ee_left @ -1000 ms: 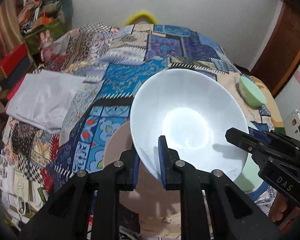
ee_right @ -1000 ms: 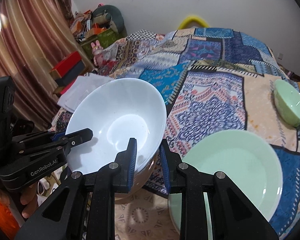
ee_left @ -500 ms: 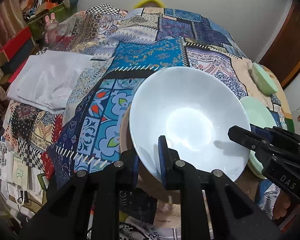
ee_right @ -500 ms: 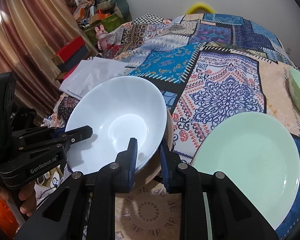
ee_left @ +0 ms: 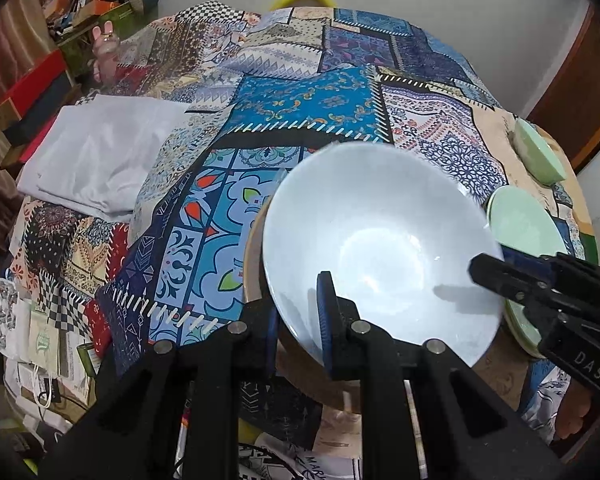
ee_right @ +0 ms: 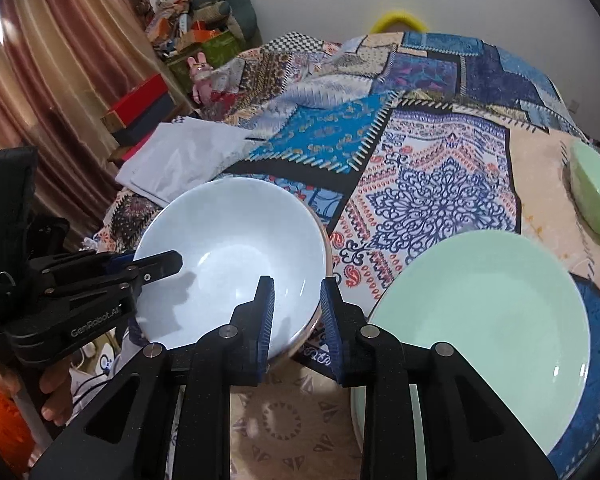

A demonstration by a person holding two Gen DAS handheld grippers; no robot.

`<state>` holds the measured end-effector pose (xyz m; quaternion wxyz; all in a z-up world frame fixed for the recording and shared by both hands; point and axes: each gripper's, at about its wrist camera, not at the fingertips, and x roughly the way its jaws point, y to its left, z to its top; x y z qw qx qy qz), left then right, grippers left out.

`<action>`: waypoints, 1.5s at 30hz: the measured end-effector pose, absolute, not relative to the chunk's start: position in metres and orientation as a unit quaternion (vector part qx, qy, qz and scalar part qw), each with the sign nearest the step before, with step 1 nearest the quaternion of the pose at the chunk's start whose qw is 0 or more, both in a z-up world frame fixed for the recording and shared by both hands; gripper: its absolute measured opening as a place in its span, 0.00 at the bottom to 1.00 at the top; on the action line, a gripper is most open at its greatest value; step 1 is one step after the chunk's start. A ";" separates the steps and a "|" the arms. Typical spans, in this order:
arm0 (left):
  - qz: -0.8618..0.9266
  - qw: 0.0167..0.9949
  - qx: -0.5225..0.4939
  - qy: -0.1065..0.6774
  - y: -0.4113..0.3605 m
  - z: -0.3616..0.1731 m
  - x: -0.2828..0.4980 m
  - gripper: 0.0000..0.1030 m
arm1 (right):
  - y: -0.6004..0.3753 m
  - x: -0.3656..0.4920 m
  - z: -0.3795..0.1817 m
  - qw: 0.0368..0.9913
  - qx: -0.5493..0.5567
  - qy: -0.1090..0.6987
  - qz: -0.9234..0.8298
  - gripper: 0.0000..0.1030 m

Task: Organize plates and bowls
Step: 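Lower the white spotted bowl into the pink bowl and open both grippers, then move both grippers to the mint green bowl and close them on its rim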

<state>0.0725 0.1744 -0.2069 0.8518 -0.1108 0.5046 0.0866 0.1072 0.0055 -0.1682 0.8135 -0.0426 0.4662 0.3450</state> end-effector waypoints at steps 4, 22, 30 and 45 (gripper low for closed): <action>0.095 0.857 -0.091 0.499 0.169 -0.201 0.074 0.17 | -0.001 0.108 -0.163 0.821 -0.051 0.456 0.339 0.23; 0.108 0.889 -0.054 0.441 0.146 -0.140 0.078 0.54 | -0.072 0.125 -0.126 0.856 -0.024 0.416 0.306 0.49; 0.071 0.915 -0.054 0.393 0.104 -0.105 0.100 0.75 | -0.127 0.149 -0.104 0.886 -0.014 0.390 0.250 0.62; -0.007 0.921 -0.041 0.388 0.039 -0.099 0.191 0.92 | -0.223 0.220 -0.116 0.912 -0.009 0.397 0.103 0.64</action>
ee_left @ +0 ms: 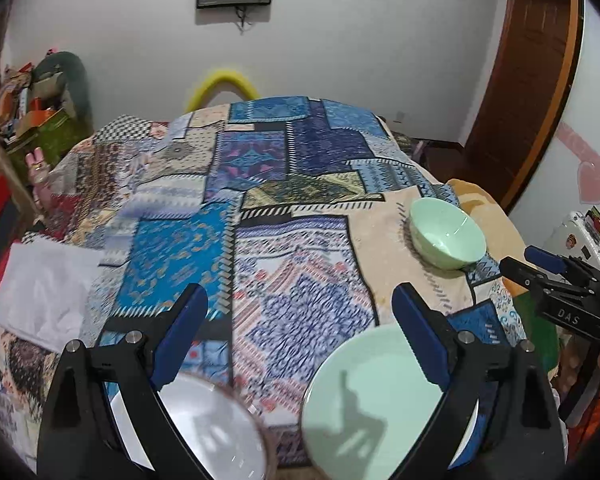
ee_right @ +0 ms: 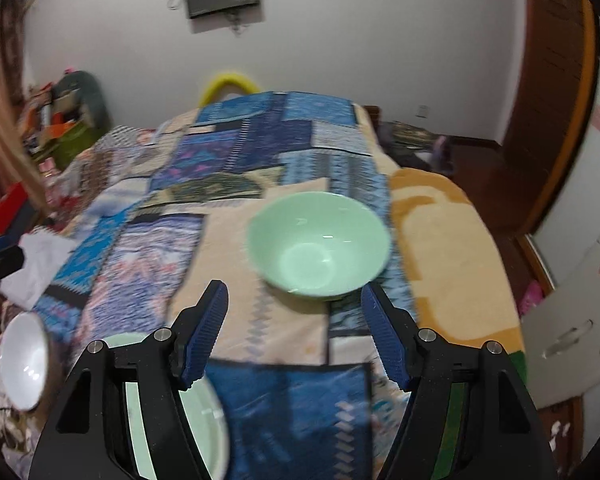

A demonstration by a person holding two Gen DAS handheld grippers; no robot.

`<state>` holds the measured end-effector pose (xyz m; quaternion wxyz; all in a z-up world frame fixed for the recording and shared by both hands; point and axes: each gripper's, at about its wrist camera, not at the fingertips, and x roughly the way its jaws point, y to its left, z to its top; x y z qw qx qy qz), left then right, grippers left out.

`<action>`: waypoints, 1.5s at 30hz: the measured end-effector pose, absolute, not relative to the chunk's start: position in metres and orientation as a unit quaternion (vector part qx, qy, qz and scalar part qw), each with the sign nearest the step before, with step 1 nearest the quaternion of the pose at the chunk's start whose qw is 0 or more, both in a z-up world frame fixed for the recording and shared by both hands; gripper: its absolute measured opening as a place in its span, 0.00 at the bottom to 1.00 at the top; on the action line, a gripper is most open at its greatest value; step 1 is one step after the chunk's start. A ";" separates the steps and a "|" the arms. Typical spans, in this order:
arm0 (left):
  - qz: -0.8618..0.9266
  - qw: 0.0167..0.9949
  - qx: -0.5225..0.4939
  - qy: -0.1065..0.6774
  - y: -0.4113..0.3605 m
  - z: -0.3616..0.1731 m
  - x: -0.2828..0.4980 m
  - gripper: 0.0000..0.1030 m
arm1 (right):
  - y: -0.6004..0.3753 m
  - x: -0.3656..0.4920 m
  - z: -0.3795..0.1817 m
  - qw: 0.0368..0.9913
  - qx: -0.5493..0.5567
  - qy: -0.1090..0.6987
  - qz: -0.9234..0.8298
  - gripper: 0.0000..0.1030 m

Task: Organize plates and bowls
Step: 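Move both grippers to the mint green bowl and close them on its rim, then lift the mint green bowl with both grippers and carry it over the nested bowls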

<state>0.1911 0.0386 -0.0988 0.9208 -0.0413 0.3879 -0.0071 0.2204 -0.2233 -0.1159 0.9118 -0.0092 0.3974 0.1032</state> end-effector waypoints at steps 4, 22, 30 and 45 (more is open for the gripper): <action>-0.021 0.918 -0.036 0.395 0.028 -0.105 0.218 0.92 | -0.239 0.240 -0.128 0.910 0.007 0.406 0.084 0.64; -0.059 0.893 -0.016 0.446 -0.006 -0.163 0.308 0.92 | -0.262 0.306 -0.195 0.882 0.042 0.465 0.067 0.21; -0.073 0.888 -0.023 0.454 -0.025 -0.176 0.331 0.92 | -0.251 0.304 -0.194 0.880 0.021 0.457 0.128 0.20; -0.088 0.847 -0.035 0.522 -0.054 -0.222 0.353 0.60 | -0.223 0.294 -0.199 0.860 0.023 0.470 0.199 0.20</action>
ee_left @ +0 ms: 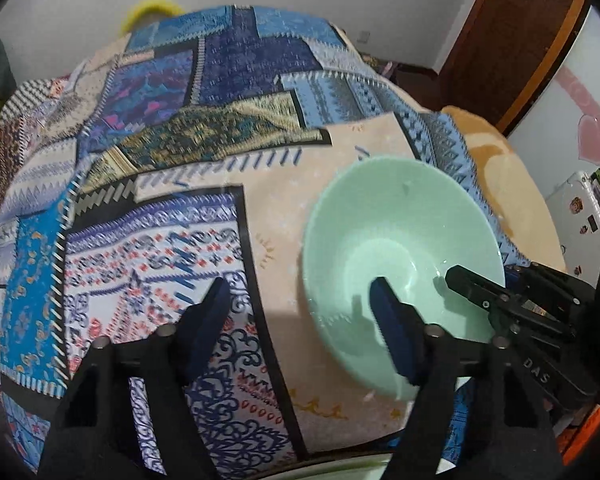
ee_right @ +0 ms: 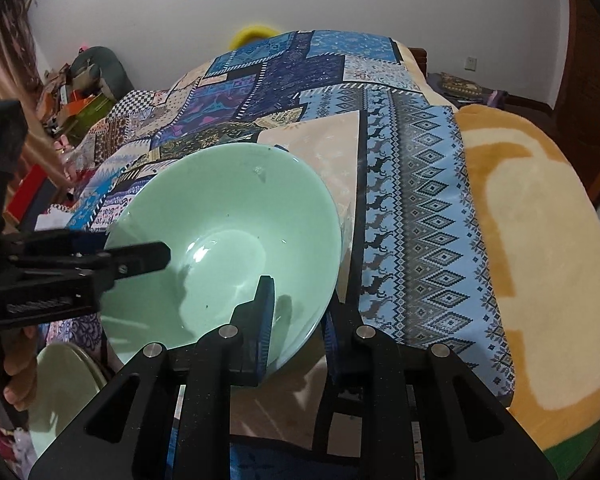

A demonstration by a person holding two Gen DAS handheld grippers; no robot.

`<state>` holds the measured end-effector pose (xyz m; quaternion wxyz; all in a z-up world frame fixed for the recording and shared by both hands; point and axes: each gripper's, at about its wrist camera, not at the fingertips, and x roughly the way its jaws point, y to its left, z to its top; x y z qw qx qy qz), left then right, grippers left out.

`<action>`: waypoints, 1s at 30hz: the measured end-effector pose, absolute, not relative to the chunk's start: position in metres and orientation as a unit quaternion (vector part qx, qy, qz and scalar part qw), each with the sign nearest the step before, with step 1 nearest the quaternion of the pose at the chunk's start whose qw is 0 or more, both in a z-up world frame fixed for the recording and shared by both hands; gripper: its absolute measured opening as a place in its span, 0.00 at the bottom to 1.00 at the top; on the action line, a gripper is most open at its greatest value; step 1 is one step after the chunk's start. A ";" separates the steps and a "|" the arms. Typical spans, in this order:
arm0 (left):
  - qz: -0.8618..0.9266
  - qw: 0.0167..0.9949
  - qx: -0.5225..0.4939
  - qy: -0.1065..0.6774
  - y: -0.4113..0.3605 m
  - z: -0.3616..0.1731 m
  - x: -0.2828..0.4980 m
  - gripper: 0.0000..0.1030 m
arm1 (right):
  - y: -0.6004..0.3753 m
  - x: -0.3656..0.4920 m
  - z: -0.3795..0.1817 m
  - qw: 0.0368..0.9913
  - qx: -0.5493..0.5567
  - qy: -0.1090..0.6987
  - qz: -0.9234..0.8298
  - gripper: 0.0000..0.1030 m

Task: Organize plates and bowls
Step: 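Lift the mint green bowl with both grippers and carry it over the nested bowls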

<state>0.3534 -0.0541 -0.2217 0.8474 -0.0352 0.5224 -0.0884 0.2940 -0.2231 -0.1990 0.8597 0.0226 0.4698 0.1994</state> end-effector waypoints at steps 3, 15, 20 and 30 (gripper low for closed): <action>-0.095 0.836 -0.038 0.540 -0.057 -0.231 0.356 0.36 | -0.223 0.293 -0.199 0.860 0.028 0.469 0.201 0.20; -0.108 0.829 -0.042 0.547 -0.070 -0.238 0.352 0.15 | -0.221 0.281 -0.183 0.864 0.045 0.462 0.194 0.20; -0.106 0.833 -0.048 0.541 -0.066 -0.227 0.339 0.15 | -0.217 0.267 -0.168 0.869 0.046 0.452 0.197 0.20; -0.099 0.856 -0.043 0.505 -0.056 -0.184 0.295 0.15 | -0.207 0.236 -0.137 0.879 0.042 0.428 0.204 0.20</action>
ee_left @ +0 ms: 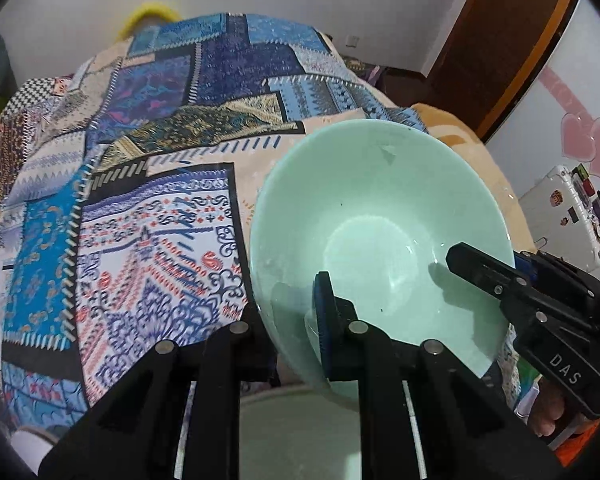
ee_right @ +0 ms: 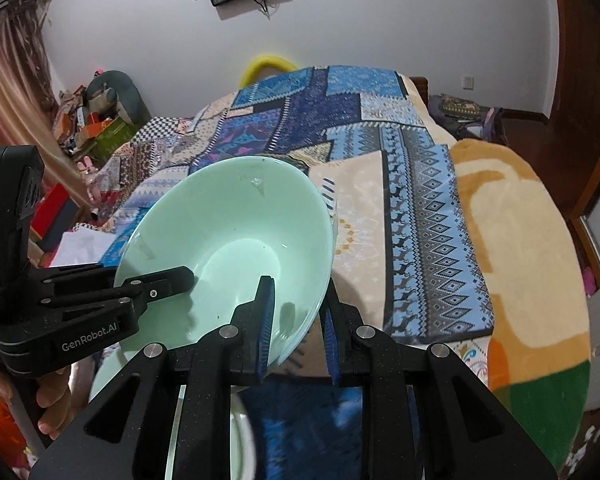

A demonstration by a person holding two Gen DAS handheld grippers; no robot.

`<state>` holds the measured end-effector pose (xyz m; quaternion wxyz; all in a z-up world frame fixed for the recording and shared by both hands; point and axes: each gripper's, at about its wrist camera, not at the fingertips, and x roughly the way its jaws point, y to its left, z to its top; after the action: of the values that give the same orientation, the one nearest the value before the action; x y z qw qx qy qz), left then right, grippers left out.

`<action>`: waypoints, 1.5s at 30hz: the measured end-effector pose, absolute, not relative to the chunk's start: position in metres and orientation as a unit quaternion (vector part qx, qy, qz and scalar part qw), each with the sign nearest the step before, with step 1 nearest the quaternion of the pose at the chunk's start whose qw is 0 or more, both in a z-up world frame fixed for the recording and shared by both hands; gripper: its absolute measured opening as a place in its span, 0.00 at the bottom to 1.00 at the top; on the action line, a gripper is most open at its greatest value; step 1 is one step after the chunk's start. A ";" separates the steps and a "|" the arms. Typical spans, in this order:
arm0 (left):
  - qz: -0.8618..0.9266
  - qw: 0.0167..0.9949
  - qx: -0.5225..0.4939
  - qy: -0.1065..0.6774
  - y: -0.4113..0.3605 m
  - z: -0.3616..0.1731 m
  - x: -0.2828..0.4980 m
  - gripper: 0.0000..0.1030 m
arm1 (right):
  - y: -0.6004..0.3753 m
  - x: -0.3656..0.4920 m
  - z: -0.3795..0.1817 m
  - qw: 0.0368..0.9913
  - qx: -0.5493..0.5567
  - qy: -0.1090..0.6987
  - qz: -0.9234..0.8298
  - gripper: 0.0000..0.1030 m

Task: Organize plates and bowls
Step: 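Lift the mint green bowl with both grippers and carry it over the nested bowls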

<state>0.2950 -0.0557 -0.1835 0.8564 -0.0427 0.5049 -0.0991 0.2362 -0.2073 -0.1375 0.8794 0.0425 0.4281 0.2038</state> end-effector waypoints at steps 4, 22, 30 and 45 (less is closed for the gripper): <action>-0.098 0.863 -0.044 0.493 -0.050 -0.168 0.278 0.15 | -0.202 0.224 -0.128 0.882 0.043 0.421 0.208 0.20; -0.077 0.887 -0.050 0.452 -0.014 -0.118 0.186 0.15 | -0.163 0.166 -0.102 0.886 0.039 0.396 0.238 0.20; -0.061 0.892 -0.070 0.443 0.012 -0.111 0.152 0.15 | -0.139 0.146 -0.102 0.882 0.035 0.393 0.259 0.20; -0.005 0.893 -0.091 0.440 0.079 -0.117 0.099 0.15 | -0.072 0.117 -0.113 0.858 0.019 0.406 0.313 0.20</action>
<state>0.0988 0.0791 -0.1174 0.8933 -0.0909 0.4401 -0.0048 0.1175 -0.0720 -0.1133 0.8582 0.0193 0.4062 0.3133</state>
